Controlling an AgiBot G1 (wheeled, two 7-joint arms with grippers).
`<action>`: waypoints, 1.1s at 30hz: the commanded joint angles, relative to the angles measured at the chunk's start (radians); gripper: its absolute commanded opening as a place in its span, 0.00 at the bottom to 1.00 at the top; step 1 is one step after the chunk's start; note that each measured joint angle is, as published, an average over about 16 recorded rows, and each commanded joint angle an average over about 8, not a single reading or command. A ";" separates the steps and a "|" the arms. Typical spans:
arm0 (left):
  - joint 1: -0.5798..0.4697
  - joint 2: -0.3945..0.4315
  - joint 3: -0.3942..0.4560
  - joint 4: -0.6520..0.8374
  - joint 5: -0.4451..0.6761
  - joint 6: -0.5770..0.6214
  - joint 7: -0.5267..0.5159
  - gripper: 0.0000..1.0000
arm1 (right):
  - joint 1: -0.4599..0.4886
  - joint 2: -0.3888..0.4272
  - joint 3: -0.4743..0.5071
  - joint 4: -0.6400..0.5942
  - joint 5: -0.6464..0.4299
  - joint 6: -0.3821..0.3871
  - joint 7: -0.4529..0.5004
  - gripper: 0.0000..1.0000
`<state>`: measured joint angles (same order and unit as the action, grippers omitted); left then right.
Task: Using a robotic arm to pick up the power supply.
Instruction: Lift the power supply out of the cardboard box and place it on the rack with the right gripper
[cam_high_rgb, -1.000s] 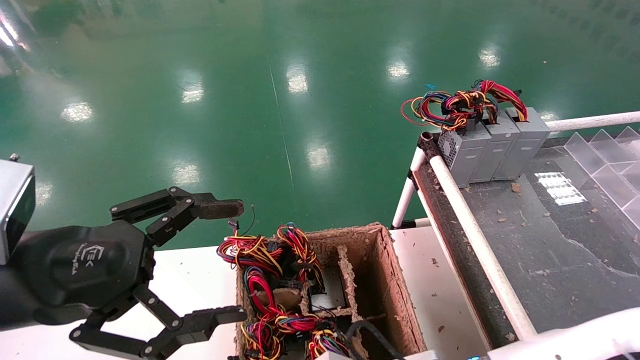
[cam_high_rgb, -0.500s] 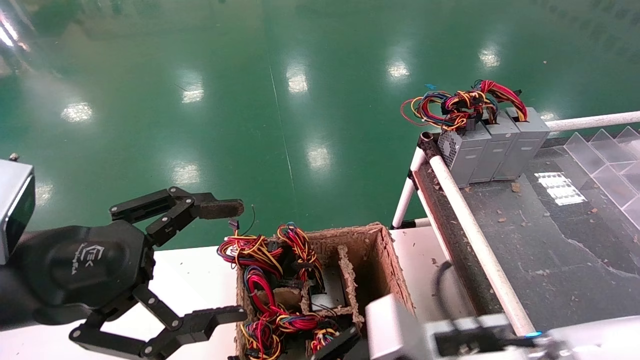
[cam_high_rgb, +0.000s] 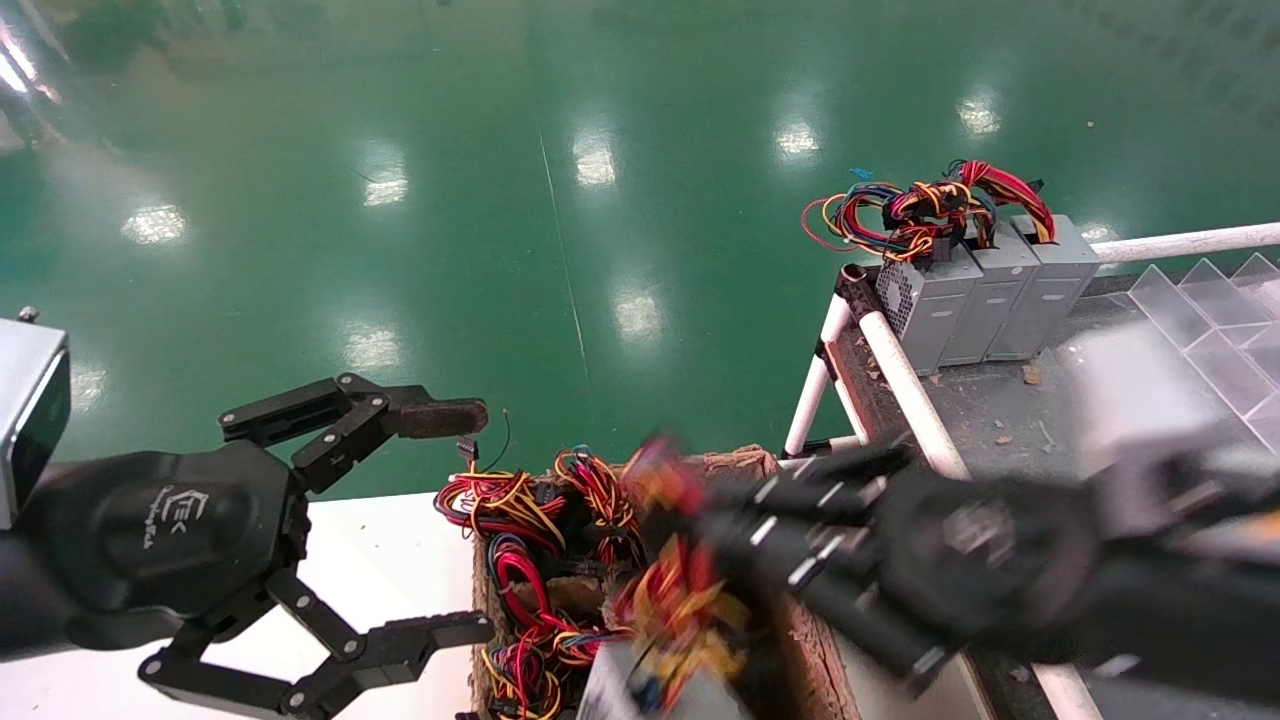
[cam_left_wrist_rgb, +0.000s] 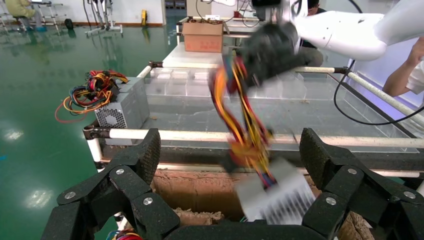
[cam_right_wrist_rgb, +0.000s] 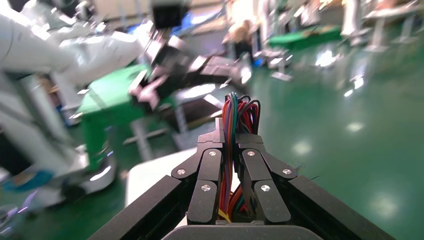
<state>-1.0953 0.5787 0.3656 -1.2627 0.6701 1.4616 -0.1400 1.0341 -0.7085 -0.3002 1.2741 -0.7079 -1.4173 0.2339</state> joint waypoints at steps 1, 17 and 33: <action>0.000 0.000 0.000 0.000 0.000 0.000 0.000 1.00 | 0.000 0.023 0.031 -0.013 0.036 -0.001 -0.010 0.00; 0.000 0.000 0.000 0.000 0.000 0.000 0.000 1.00 | 0.003 0.212 0.205 -0.168 0.072 0.082 -0.154 0.00; 0.000 0.000 0.000 0.000 0.000 0.000 0.000 1.00 | -0.003 0.278 0.207 -0.380 -0.014 0.129 -0.221 0.00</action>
<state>-1.0953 0.5786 0.3659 -1.2627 0.6699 1.4615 -0.1399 1.0247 -0.4294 -0.0875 0.9037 -0.7134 -1.2897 0.0130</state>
